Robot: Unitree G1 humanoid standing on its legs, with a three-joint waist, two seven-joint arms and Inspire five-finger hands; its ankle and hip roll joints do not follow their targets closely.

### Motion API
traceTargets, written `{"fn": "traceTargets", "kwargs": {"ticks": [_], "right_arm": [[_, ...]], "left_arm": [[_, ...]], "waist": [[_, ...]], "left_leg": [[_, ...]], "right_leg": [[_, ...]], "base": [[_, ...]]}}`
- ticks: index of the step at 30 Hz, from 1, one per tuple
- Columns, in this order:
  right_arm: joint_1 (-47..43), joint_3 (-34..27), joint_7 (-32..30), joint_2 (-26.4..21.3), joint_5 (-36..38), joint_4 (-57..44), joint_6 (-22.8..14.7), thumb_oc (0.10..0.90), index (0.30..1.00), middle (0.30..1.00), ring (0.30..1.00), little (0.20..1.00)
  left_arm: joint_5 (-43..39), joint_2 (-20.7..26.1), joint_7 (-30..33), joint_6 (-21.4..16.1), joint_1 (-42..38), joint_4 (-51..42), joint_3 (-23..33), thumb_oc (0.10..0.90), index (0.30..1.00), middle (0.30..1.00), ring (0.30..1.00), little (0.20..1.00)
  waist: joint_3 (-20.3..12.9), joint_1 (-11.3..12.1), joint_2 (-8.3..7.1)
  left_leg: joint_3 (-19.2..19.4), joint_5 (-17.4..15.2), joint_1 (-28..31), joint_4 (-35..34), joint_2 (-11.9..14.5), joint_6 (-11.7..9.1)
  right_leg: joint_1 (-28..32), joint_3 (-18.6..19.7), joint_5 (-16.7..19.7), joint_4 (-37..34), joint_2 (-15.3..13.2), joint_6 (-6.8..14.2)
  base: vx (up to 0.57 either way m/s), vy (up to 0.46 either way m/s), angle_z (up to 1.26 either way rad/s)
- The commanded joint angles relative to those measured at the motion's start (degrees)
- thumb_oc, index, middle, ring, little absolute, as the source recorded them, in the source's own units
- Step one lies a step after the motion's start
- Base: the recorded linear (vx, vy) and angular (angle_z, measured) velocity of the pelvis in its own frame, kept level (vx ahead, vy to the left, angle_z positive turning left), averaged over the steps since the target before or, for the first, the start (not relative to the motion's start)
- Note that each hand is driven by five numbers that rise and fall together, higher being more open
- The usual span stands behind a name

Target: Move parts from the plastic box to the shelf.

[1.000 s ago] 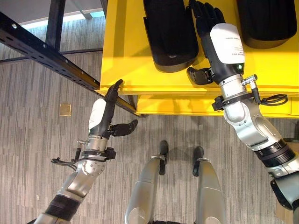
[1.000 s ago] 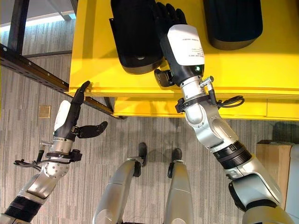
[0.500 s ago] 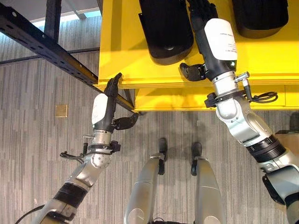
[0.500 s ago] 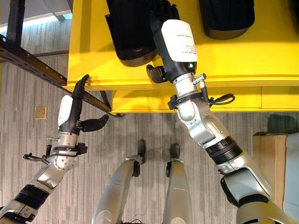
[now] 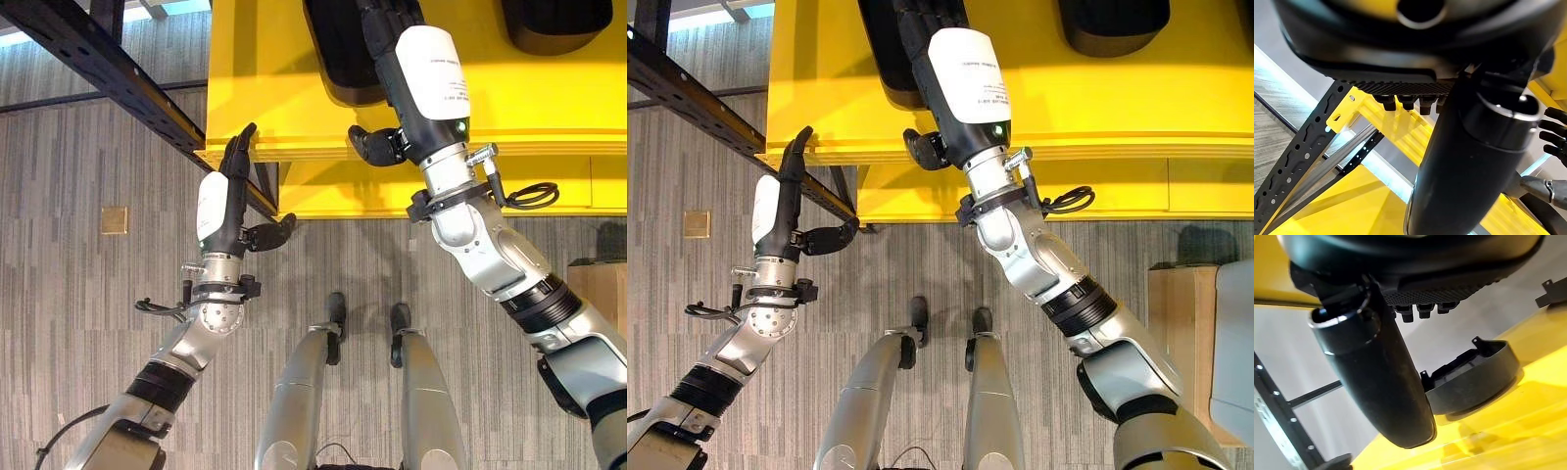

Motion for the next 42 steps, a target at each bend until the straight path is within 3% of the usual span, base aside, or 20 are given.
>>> {"fn": "traceTargets", "kwargs": {"ticks": [1, 10, 12, 13, 16, 18, 20, 21, 22, 23, 25, 27, 30, 34, 37, 38, 42], "right_arm": [[-10.7, -2.1, -6.3, 1.1, -3.9, -3.7, -1.8, 0.900, 1.000, 1.000, 1.000, 1.000], [-11.0, -3.5, -11.9, 0.1, -4.6, -1.7, -0.1, 0.900, 1.000, 1.000, 1.000, 1.000], [-11.1, -3.8, -12.7, -0.2, -4.2, -1.3, -0.7, 0.900, 1.000, 1.000, 1.000, 1.000], [-10.7, -4.3, -12.7, -0.7, -4.0, -2.0, -0.5, 0.900, 1.000, 1.000, 1.000, 1.000], [-10.9, -4.2, -12.6, 0.1, -4.5, -2.3, 0.6, 0.900, 1.000, 1.000, 1.000, 1.000], [-10.8, -4.6, -12.2, 0.2, -4.5, -2.6, 1.2, 0.900, 1.000, 1.000, 1.000, 1.000], [-10.9, -4.8, -11.8, -0.1, -4.5, -2.8, 1.6, 0.900, 1.000, 1.000, 1.000, 1.000], [-10.9, -4.9, -11.8, -0.1, -4.6, -2.5, 1.3, 0.900, 1.000, 1.000, 1.000, 1.000], [-10.9, -4.9, -11.8, -0.1, -4.6, -2.5, 1.2, 0.900, 1.000, 1.000, 1.000, 1.000], [-10.9, -5.3, -11.5, -0.3, -4.1, -2.4, 0.8, 0.900, 1.000, 1.000, 1.000, 1.000], [-11.3, -4.8, -11.3, 0.5, -4.2, -2.2, 1.7, 0.900, 1.000, 1.000, 1.000, 1.000], [-12.5, -4.0, -11.6, 2.2, -4.7, -0.7, 2.1, 0.900, 1.000, 1.000, 1.000, 1.000], [-13.5, -3.8, -11.4, 3.6, -5.2, 0.1, 2.5, 0.900, 1.000, 1.000, 1.000, 1.000], [-15.9, -2.5, -11.3, 4.8, -4.0, 1.8, 2.6, 0.900, 1.000, 1.000, 1.000, 1.000], [-17.0, -1.7, -11.1, 5.8, -3.6, 2.3, 2.7, 0.900, 1.000, 1.000, 1.000, 1.000], [-18.1, -0.9, -11.1, 6.5, -3.4, 2.9, 2.9, 0.900, 1.000, 1.000, 1.000, 1.000], [-20.0, 0.3, -10.1, 7.7, -3.2, 3.2, 3.2, 0.900, 1.000, 1.000, 1.000, 1.000]], "left_arm": [[-2.7, -1.5, -1.3, 5.1, -1.2, 6.2, -0.3, 0.900, 1.000, 1.000, 1.000, 1.000], [-0.8, -1.5, -2.9, 3.4, -0.9, 6.0, -0.9, 0.900, 1.000, 1.000, 1.000, 1.000], [1.6, -1.3, 0.8, 2.0, -1.0, 6.0, -1.6, 0.900, 1.000, 1.000, 1.000, 1.000], [-0.5, -1.3, 6.5, 3.3, -1.0, 4.0, -1.0, 0.900, 1.000, 1.000, 1.000, 1.000], [-0.2, -1.2, 6.0, 3.0, -1.3, 2.6, 0.6, 0.900, 1.000, 1.000, 1.000, 1.000], [-4.2, -1.3, -0.4, 1.7, -1.2, 0.1, 2.4, 0.900, 1.000, 1.000, 1.000, 1.000], [-18.7, -3.1, -18.2, 2.2, -1.2, -1.7, 3.4, 0.900, 1.000, 1.000, 1.000, 1.000], [-20.8, -4.1, -24.0, 1.8, -1.0, -1.7, 2.8, 0.900, 1.000, 1.000, 1.000, 1.000], [-21.8, -4.2, -25.8, 1.5, -1.0, -1.7, 2.6, 0.900, 1.000, 1.000, 1.000, 1.000], [-33.9, -6.3, -35.2, -0.4, -0.1, -2.0, -0.2, 0.900, 1.000, 1.000, 1.000, 1.000], [-41.1, -9.4, -39.6, -3.3, 1.3, -6.1, -2.5, 0.900, 1.000, 1.000, 1.000, 1.000], [-41.3, -10.9, -41.5, -5.8, 0.5, -7.6, -4.5, 0.900, 1.000, 1.000, 1.000, 1.000], [-38.8, -12.7, -42.7, -5.3, -1.3, -9.4, -6.6, 0.900, 1.000, 1.000, 1.000, 1.000], [-43.9, -16.0, -47.0, -5.7, -4.5, -9.4, -11.2, 0.900, 1.000, 1.000, 1.000, 1.000], [-46.7, -17.6, -48.6, -3.0, -6.4, -11.4, -12.6, 0.900, 1.000, 1.000, 1.000, 1.000], [-48.7, -19.0, -51.8, -0.4, -8.6, -10.9, -13.8, 0.900, 1.000, 1.000, 1.000, 1.000], [-53.6, -21.8, -57.9, 4.3, -11.7, -11.3, -17.2, 0.900, 1.000, 1.000, 1.000, 1.000]], "waist": [[-0.4, 0.3, -0.64], [-0.4, 0.8, -1.27], [-0.4, 0.7, -1.45], [-0.4, 0.9, -1.80], [-0.4, 1.0, -2.22], [-0.4, 1.2, -2.56], [-0.4, 1.3, -2.70], [-0.4, 1.3, -2.78], [-0.4, 1.3, -2.78], [-0.4, 1.2, -3.01], [-0.5, 1.3, -3.26], [-0.7, 1.3, -3.65], [-0.8, 1.1, -4.06], [-1.2, 0.5, -4.70], [-1.6, -0.2, -5.01], [-1.8, -0.6, -5.22], [-1.9, -2.0, -5.17]], "left_leg": [[-2.6, -6.7, 4.8, 1.3, 1.3, -0.2], [-3.1, -6.3, 5.7, 0.3, 1.1, 0.1], [-3.2, -6.3, 6.0, 0.2, 1.1, 0.0], [-3.4, -6.3, 6.6, -0.2, 1.0, 0.0], [-3.3, -6.4, 6.9, -0.1, 1.0, -0.2], [-3.4, -6.6, 7.2, 0.0, 1.2, -0.3], [-3.4, -6.6, 7.5, 0.0, 1.2, -0.2], [-3.4, -6.7, 7.6, 0.2, 1.3, -0.2], [-3.4, -6.7, 7.5, 0.3, 1.4, -0.2], [-3.3, -6.8, 7.6, 0.5, 1.7, -0.1], [-3.2, -6.9, 8.2, 0.1, 1.8, 0.1], [-3.1, -7.1, 8.3, 0.2, 2.0, 0.2], [-2.9, -7.2, 8.5, 0.0, 2.2, 0.4], [-2.8, -7.6, 8.5, 0.1, 2.4, 0.6], [-2.5, -7.7, 8.6, 0.3, 2.6, 0.5], [-2.2, -7.7, 8.8, 0.0, 2.6, 0.6], [-1.6, -7.5, 9.0, -0.4, 2.8, 0.7]], "right_leg": [[4.2, -2.3, 0.0, -5.9, 0.3, -1.3], [5.6, -2.7, -0.4, -5.9, 0.7, -1.4], [5.9, -2.7, -0.2, -6.1, 0.8, -1.4], [6.6, -2.7, -0.4, -6.5, 0.9, -1.4], [7.0, -2.8, -0.3, -6.7, 1.1, -1.3], [7.4, -2.9, -0.5, -6.5, 1.1, -1.3], [7.8, -3.3, -0.5, -6.5, 0.9, -1.3], [7.9, -3.6, -0.5, -6.4, 0.8, -1.3], [7.9, -3.6, -0.5, -6.3, 0.8, -1.3], [8.2, -3.8, -0.2, -6.5, 0.7, -1.3], [9.0, -3.8, 0.0, -6.9, 0.7, -1.3], [9.3, -3.9, 0.2, -7.0, 0.7, -1.3], [9.4, -3.9, 0.2, -7.1, 0.9, -1.3], [9.5, -4.0, 0.2, -7.1, 1.2, -1.5], [9.6, -3.6, 0.2, -7.1, 1.4, -1.5], [9.5, -3.4, 0.4, -7.2, 1.5, -1.4], [9.3, -2.6, 0.8, -7.4, 1.8, -1.5]], "base": [[0.00, 0.000, 0.00], [0.02, -0.030, 0.02], [0.01, -0.051, -0.02], [0.01, -0.060, -0.03], [0.00, -0.074, -0.01], [-0.01, -0.061, 0.00], [-0.02, -0.033, 0.06], [-0.02, -0.018, 0.07], [-0.03, -0.037, 0.05], [-0.02, -0.030, 0.03], [-0.01, -0.025, 0.07], [0.00, -0.037, 0.02], [0.00, -0.013, 0.00], [0.00, 0.002, -0.01], [0.01, 0.020, -0.12], [0.00, 0.018, -0.19], [-0.01, 0.079, -0.18]]}}
